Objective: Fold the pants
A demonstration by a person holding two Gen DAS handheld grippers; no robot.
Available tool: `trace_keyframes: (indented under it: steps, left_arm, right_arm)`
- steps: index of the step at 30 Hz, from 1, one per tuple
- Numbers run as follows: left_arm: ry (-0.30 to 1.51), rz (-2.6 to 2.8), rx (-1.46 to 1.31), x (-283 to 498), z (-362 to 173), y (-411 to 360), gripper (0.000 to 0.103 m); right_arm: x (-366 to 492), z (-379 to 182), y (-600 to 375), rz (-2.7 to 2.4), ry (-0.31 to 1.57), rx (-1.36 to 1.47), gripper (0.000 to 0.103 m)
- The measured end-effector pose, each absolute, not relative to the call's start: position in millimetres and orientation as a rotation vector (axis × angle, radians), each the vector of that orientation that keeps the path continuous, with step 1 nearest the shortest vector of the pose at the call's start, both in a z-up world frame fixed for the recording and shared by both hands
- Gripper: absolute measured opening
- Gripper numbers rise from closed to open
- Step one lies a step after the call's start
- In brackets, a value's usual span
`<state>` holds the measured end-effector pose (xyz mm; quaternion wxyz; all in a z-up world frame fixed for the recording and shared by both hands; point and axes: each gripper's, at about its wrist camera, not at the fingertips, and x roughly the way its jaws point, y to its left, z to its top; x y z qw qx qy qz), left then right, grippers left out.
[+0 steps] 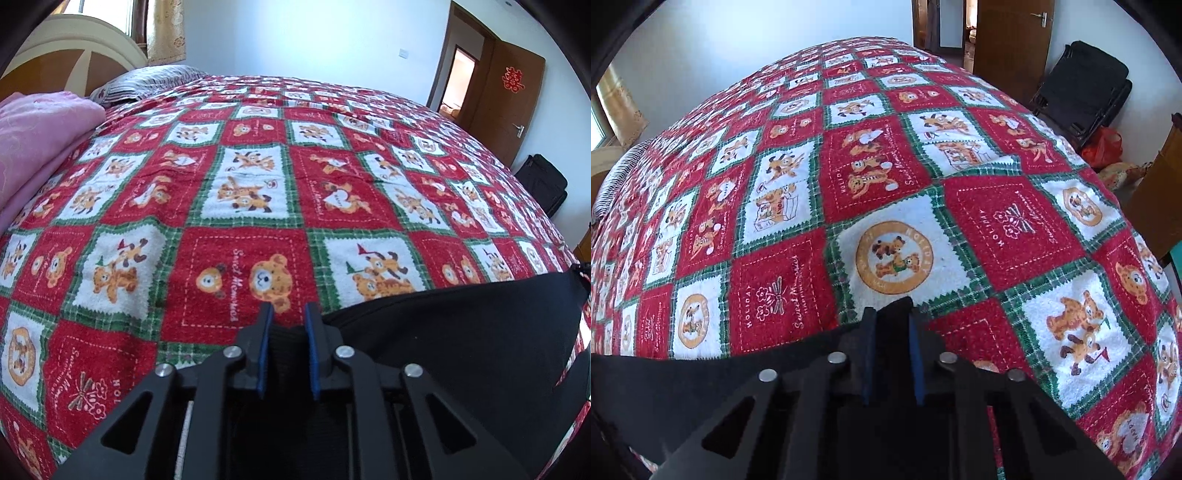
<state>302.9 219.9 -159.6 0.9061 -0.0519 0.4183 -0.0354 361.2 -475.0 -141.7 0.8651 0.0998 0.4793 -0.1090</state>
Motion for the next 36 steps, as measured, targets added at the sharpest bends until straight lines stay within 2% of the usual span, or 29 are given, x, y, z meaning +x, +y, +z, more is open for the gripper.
trace_keyframes:
  steps: [2, 14, 24, 36]
  left_arm:
    - [0.854, -0.086, -0.099, 301.9, -156.8, 219.0, 0.013]
    - [0.774, -0.133, -0.15, 286.1, -131.6, 229.8, 0.013]
    - [0.701, -0.195, -0.199, 263.7, -112.4, 236.3, 0.013]
    - [0.597, -0.277, -0.251, 205.8, -95.2, 247.7, 0.013]
  right_arm:
    - [358.3, -137.3, -473.2, -0.234, 0.992, 0.205, 0.008]
    - [317.0, -84.4, -463.8, -0.238, 0.851, 0.189, 0.007]
    - [248.1, -42.8, -459.5, -0.184, 0.712, 0.212, 0.007]
    - [174.4, -37.5, -469.0, -0.154, 0.634, 0.269, 0.003]
